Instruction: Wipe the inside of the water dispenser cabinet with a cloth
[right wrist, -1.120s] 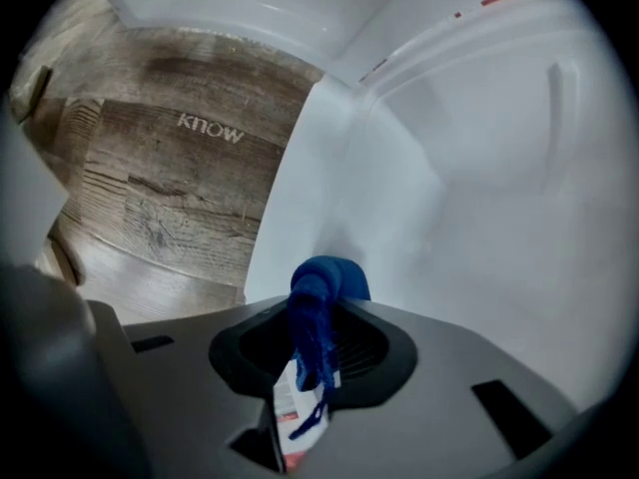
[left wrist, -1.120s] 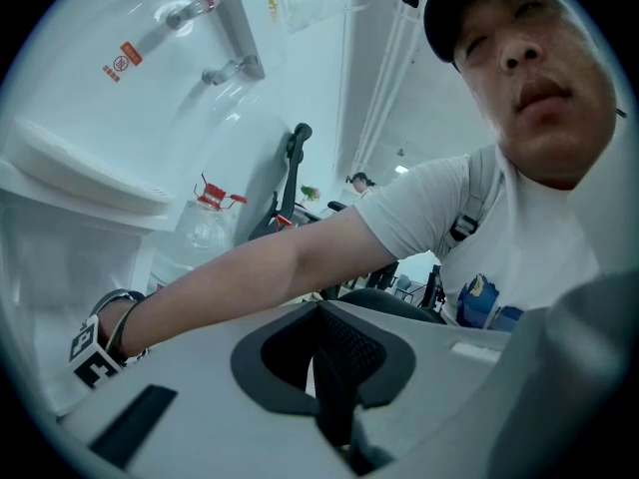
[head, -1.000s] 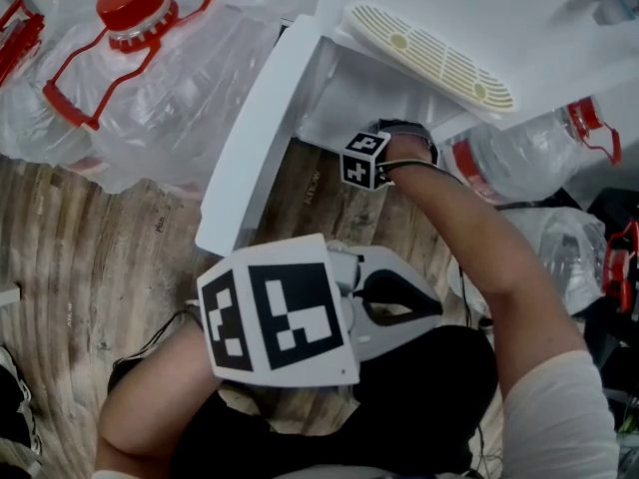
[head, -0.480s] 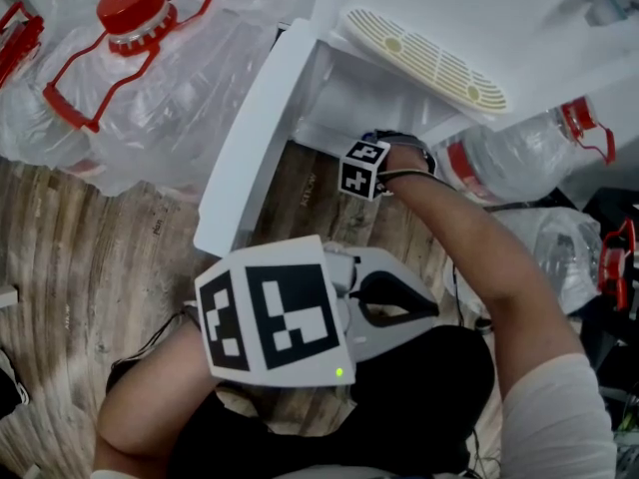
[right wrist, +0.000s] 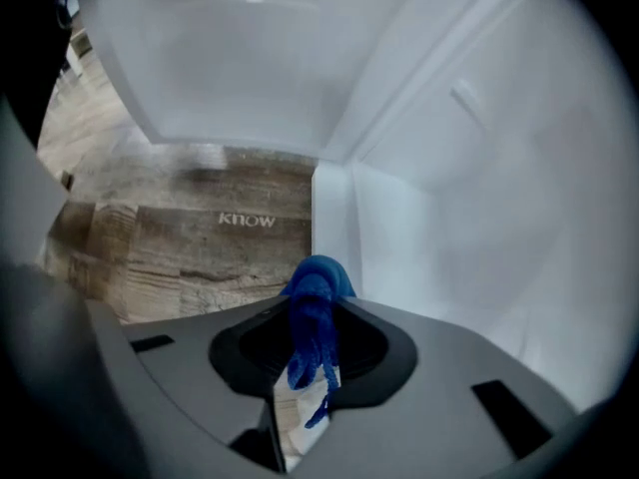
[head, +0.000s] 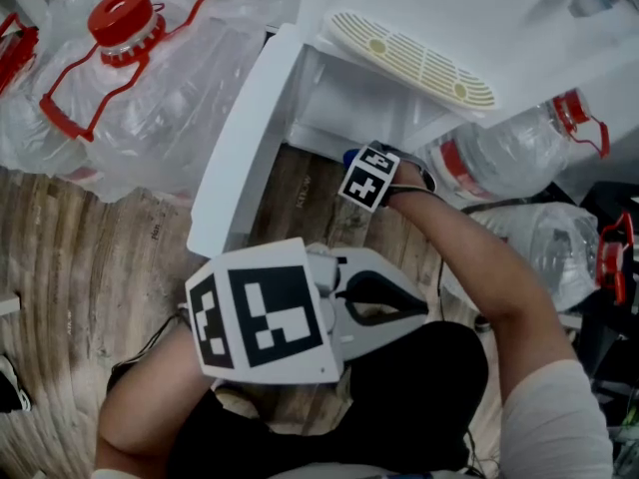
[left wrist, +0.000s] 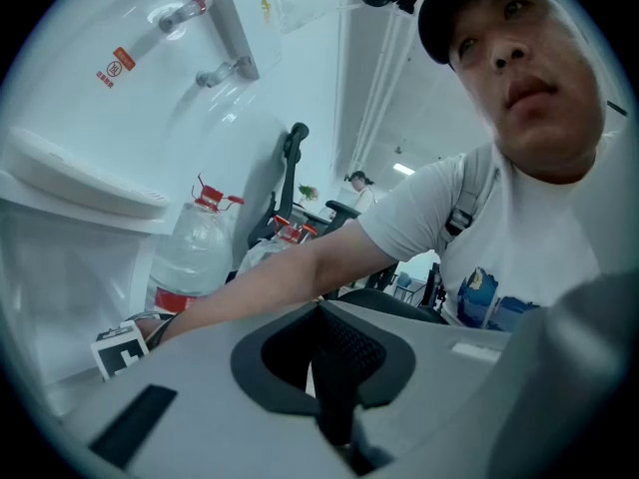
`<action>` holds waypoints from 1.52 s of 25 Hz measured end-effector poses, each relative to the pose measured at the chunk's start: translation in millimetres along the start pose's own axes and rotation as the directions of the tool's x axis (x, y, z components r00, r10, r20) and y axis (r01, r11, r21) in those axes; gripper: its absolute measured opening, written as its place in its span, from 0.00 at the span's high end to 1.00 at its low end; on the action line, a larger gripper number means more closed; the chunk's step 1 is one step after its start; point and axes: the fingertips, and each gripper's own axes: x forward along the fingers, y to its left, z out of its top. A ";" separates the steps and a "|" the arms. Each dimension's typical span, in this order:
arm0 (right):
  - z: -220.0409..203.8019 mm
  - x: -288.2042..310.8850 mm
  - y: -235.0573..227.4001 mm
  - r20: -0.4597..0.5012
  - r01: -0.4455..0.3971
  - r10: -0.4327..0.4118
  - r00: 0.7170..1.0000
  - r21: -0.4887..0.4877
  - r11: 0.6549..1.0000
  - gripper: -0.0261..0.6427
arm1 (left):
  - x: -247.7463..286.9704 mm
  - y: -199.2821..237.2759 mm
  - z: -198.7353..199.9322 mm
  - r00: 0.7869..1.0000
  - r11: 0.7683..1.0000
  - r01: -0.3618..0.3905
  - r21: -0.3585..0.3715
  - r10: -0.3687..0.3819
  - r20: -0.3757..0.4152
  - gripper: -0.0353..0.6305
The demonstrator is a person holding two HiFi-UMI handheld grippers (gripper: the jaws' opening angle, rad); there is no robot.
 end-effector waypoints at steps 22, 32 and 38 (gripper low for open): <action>7.2 -134.4 37.8 0.512 -0.375 0.124 0.850 0.423 0.825 0.84 | 15.3 19.9 -15.3 0.999 1.000 0.004 -0.023 -0.004 -0.042 0.94; 18.6 -196.6 28.1 0.638 -0.457 0.115 0.762 0.403 0.793 0.84 | 16.8 26.5 -0.3 0.992 0.999 -0.037 0.005 0.037 -0.119 0.94; 19.8 -266.8 16.4 0.660 -0.496 0.139 0.739 0.392 0.775 0.84 | -2.4 5.2 58.4 0.988 0.993 -0.113 -0.044 0.107 -0.109 0.94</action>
